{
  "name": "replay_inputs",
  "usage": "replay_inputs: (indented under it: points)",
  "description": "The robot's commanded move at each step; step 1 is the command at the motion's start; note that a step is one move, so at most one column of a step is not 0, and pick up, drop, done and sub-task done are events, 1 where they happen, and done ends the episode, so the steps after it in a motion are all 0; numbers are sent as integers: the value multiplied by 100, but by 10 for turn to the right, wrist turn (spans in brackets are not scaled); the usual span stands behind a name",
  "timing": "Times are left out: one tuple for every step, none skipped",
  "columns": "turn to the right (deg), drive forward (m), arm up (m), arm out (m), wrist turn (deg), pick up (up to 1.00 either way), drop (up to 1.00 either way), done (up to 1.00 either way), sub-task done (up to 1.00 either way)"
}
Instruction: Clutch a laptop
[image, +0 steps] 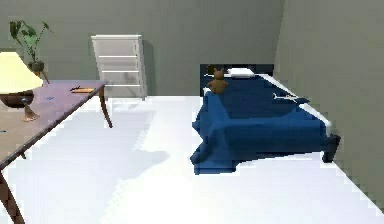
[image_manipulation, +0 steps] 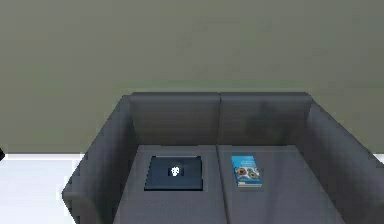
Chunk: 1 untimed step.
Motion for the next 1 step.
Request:
replay_inputs:
  points:
    - [0,0,50,0,0,0,0,0,0]
